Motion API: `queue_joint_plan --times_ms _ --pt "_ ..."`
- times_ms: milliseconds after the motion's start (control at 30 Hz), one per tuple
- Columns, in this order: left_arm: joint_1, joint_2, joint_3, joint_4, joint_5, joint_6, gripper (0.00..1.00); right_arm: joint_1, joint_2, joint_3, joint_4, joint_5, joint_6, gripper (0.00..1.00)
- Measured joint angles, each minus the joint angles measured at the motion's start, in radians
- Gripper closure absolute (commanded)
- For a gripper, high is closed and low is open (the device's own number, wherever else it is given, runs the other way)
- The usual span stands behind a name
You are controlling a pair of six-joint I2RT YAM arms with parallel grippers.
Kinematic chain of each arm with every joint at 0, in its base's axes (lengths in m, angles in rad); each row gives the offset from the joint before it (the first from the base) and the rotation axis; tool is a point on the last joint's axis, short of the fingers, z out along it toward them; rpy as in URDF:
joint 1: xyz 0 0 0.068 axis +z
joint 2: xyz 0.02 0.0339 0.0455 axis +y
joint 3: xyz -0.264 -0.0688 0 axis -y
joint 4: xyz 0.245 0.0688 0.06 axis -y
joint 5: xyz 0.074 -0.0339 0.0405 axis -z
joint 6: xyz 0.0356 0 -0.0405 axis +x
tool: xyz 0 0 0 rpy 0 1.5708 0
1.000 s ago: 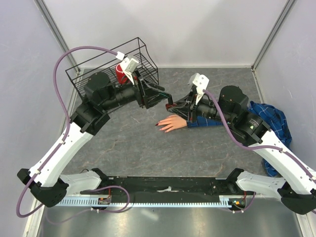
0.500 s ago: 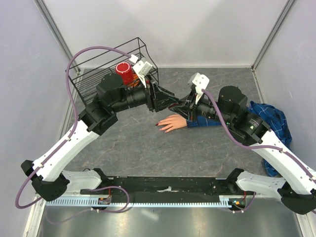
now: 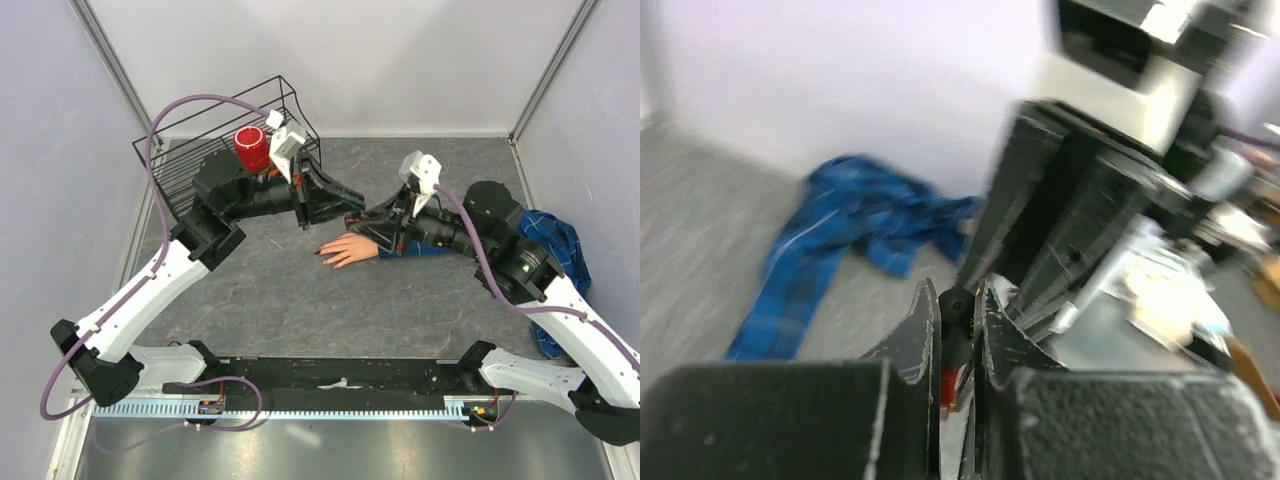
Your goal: Paint the nails
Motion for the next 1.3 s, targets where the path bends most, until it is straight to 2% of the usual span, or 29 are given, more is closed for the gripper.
queue_joint_plan --times_ms 100,167,233,300,367,400,433,500,533,667,767,833,900,933,967,1067,1300 --pt "0.029 -0.012 -0.124 0.321 0.256 -0.108 0.98 -0.014 -0.050 -0.071 0.097 -0.191 0.081 1.00" --pt "0.034 -0.006 -0.179 0.579 0.418 -0.249 0.98 -0.017 -0.061 -0.136 0.254 -0.364 0.201 1.00" --pt "0.033 0.022 -0.174 0.773 0.536 -0.373 0.98 -0.015 -0.039 -0.177 0.456 -0.519 0.344 1.00" --pt "0.033 0.046 -0.144 0.877 0.608 -0.460 0.98 -0.011 -0.006 -0.190 0.590 -0.609 0.407 1.00" --pt "0.032 0.066 -0.121 0.903 0.658 -0.492 0.88 -0.011 0.006 -0.187 0.597 -0.650 0.403 1.00" --pt "0.031 0.071 -0.111 0.894 0.675 -0.494 0.79 -0.012 0.006 -0.182 0.572 -0.657 0.385 1.00" --pt "0.032 0.074 -0.100 0.863 0.688 -0.489 0.61 -0.014 0.006 -0.172 0.538 -0.661 0.363 1.00" --pt "0.042 0.072 -0.082 0.777 0.695 -0.436 0.47 -0.015 0.007 -0.149 0.467 -0.648 0.318 1.00" --pt "0.050 0.065 -0.075 0.710 0.684 -0.389 0.31 -0.014 0.010 -0.129 0.427 -0.632 0.290 1.00" --pt "0.093 0.013 -0.064 0.386 0.519 -0.183 0.20 -0.010 0.029 -0.045 0.241 -0.496 0.161 1.00" --pt "0.103 -0.051 -0.069 0.195 0.338 -0.066 0.17 -0.006 0.055 0.011 0.139 -0.351 0.071 1.00" --pt "0.103 -0.099 -0.080 0.137 0.249 -0.031 0.18 -0.005 0.071 0.031 0.092 -0.260 0.035 1.00" --pt "0.103 -0.149 -0.085 0.089 0.151 -0.016 0.26 -0.005 0.090 0.042 0.055 -0.174 0.008 1.00" --pt "0.103 -0.164 -0.084 0.072 0.103 -0.014 0.35 -0.005 0.102 0.045 0.039 -0.131 -0.003 1.00" --pt "0.103 -0.172 -0.080 0.050 0.057 -0.013 0.37 -0.005 0.109 0.046 0.030 -0.106 -0.008 1.00" --pt "0.101 -0.164 -0.051 -0.006 -0.061 -0.012 0.43 -0.005 0.132 0.049 0.003 -0.026 -0.019 1.00" --pt "0.053 -0.069 -0.024 -0.105 -0.225 -0.010 0.45 -0.003 0.145 0.056 -0.017 0.089 -0.029 1.00"
